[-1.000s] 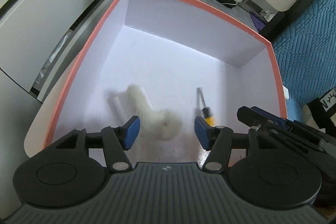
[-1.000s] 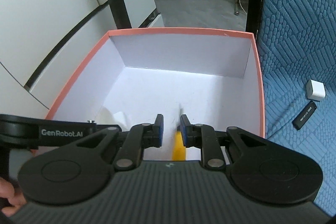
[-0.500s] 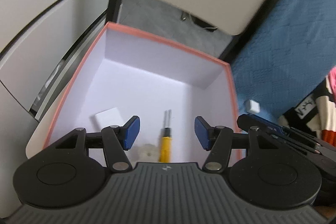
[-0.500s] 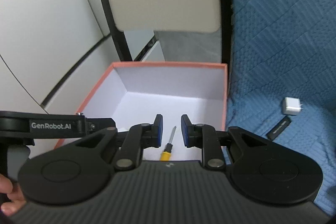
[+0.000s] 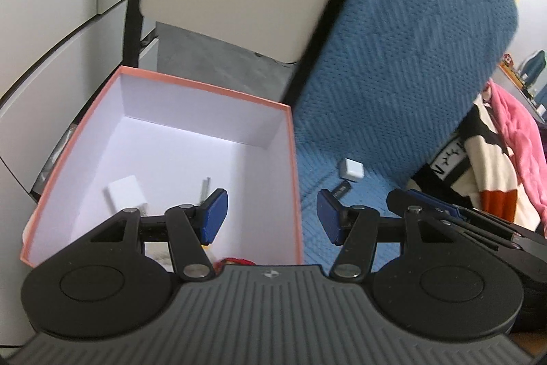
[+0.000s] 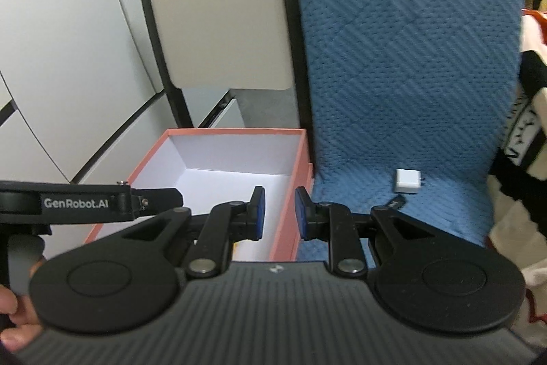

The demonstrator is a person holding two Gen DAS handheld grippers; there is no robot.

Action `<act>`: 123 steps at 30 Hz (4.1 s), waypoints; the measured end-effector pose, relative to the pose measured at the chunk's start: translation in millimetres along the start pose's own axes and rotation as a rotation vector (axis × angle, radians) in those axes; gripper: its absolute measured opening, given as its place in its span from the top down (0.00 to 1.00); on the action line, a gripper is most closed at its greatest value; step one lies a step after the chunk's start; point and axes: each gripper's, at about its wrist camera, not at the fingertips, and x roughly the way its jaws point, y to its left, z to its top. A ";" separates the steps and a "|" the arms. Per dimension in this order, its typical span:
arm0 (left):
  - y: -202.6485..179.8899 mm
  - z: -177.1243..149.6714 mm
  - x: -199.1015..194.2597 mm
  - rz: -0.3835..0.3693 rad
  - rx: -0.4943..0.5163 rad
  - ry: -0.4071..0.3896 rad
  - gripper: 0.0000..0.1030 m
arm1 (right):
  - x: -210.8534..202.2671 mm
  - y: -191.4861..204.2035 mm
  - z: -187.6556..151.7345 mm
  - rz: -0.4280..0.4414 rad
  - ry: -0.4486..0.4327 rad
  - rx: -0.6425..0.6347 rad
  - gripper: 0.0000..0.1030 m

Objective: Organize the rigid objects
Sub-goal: 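Withdraw both open tools from the pink box back over the chair seat, then move the left tool toward the black USB stick while the right tool approaches the white charger, then close the left tool on the black USB stick while the right tool grasps the white charger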

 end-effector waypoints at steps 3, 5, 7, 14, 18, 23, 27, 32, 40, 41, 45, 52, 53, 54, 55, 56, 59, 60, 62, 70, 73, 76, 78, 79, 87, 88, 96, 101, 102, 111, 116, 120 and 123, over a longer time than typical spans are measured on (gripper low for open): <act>-15.5 -11.6 -5.1 -0.010 0.015 -0.007 0.38 | -17.0 -12.0 -7.6 -0.013 -0.013 0.004 0.77; -24.3 -19.8 -8.0 -0.014 0.024 -0.008 0.38 | -26.0 -17.7 -13.0 -0.026 -0.020 -0.001 0.77; -34.0 -27.5 -11.8 -0.018 0.035 -0.009 0.38 | -34.5 -24.1 -18.3 -0.032 -0.026 0.004 0.77; -59.3 -53.3 -24.7 -0.033 0.051 -0.022 0.38 | -61.3 -46.9 -41.7 -0.067 -0.045 0.009 0.77; -74.4 -67.6 -27.7 -0.029 0.076 -0.023 0.38 | -73.9 -58.7 -56.3 -0.083 -0.048 0.014 0.77; -93.0 -84.2 -26.8 -0.035 0.103 -0.029 0.38 | -84.8 -74.7 -73.4 -0.102 -0.049 0.018 0.77; -106.7 -95.5 -23.4 -0.036 0.114 -0.027 0.38 | -93.6 -86.5 -86.1 -0.136 -0.058 0.005 0.77; -125.9 -111.9 -17.4 -0.040 0.149 -0.031 0.38 | -104.2 -104.1 -103.2 -0.157 -0.061 0.019 0.77; -144.4 -138.3 -7.5 -0.048 0.183 -0.036 0.38 | -112.9 -118.5 -127.7 -0.174 -0.067 0.015 0.77; -144.9 -140.8 -4.9 -0.046 0.186 -0.029 0.38 | -112.3 -120.3 -130.2 -0.174 -0.065 0.022 0.77; -142.8 -147.8 4.3 -0.045 0.189 -0.024 0.38 | -109.6 -127.0 -141.1 -0.171 -0.068 0.034 0.77; -138.2 -150.8 22.7 -0.023 0.216 -0.013 0.38 | -99.4 -131.3 -153.6 -0.176 -0.055 0.038 0.77; -139.0 -150.1 25.3 -0.021 0.228 -0.009 0.38 | -99.6 -130.5 -153.2 -0.174 -0.058 0.036 0.77; -139.8 -149.8 27.5 -0.019 0.239 -0.007 0.38 | -99.3 -129.6 -152.8 -0.174 -0.062 0.033 0.77; -140.3 -149.1 30.0 -0.018 0.248 -0.006 0.38 | -98.2 -129.6 -152.7 -0.176 -0.065 0.033 0.77; -140.4 -148.1 32.7 -0.018 0.250 -0.007 0.38 | -96.4 -130.4 -152.2 -0.179 -0.063 0.037 0.77; -139.3 -143.3 44.5 -0.026 0.231 -0.001 0.38 | -88.8 -136.9 -149.2 -0.180 -0.059 0.065 0.77; -140.0 -141.9 48.6 -0.029 0.229 0.002 0.38 | -86.4 -139.5 -148.0 -0.183 -0.061 0.072 0.77; -141.7 -138.5 58.6 -0.031 0.235 0.007 0.38 | -80.1 -144.6 -143.8 -0.196 -0.067 0.081 0.77; -148.1 -119.2 103.6 -0.063 0.211 0.016 0.38 | -52.0 -162.4 -118.1 -0.288 -0.085 0.090 0.77; -150.3 -110.2 121.8 -0.068 0.207 0.012 0.38 | -39.9 -167.7 -108.3 -0.273 -0.103 0.096 0.77; -154.7 -103.5 138.2 -0.056 0.235 -0.004 0.38 | -24.6 -174.9 -99.2 -0.235 -0.116 0.121 0.77; -156.3 -100.2 149.4 -0.051 0.251 -0.009 0.38 | -13.5 -178.2 -93.3 -0.224 -0.128 0.128 0.77; -156.2 -98.7 156.0 -0.046 0.256 -0.013 0.38 | -7.5 -180.0 -91.0 -0.220 -0.134 0.130 0.77; -148.5 -96.0 199.9 -0.042 0.241 0.018 0.39 | 42.0 -205.9 -85.1 -0.120 -0.066 0.216 0.77; -148.1 -95.0 205.6 -0.047 0.237 0.022 0.39 | 45.5 -209.8 -82.7 -0.105 -0.066 0.232 0.77; -146.9 -82.7 244.4 -0.021 0.241 0.068 0.40 | 88.5 -226.3 -59.6 -0.050 -0.031 0.239 0.77; -141.2 -70.2 270.5 -0.005 0.226 0.094 0.40 | 120.2 -228.3 -43.1 0.014 0.005 0.236 0.72; -140.2 -68.7 275.6 0.000 0.224 0.100 0.40 | 125.5 -228.1 -40.6 0.024 0.012 0.231 0.70; -141.8 -57.6 310.5 0.039 0.202 0.132 0.50 | 188.7 -227.1 -19.5 0.047 0.081 0.172 0.67; -140.2 -52.0 328.2 0.048 0.189 0.153 0.53 | 220.8 -231.2 -12.9 0.037 0.142 0.144 0.65; -137.9 -45.1 335.6 0.045 0.212 0.157 0.53 | 225.2 -240.7 -10.9 0.043 0.147 0.165 0.53; -134.3 -41.5 343.2 0.042 0.206 0.172 0.53 | 228.1 -239.2 -10.2 0.024 0.148 0.137 0.49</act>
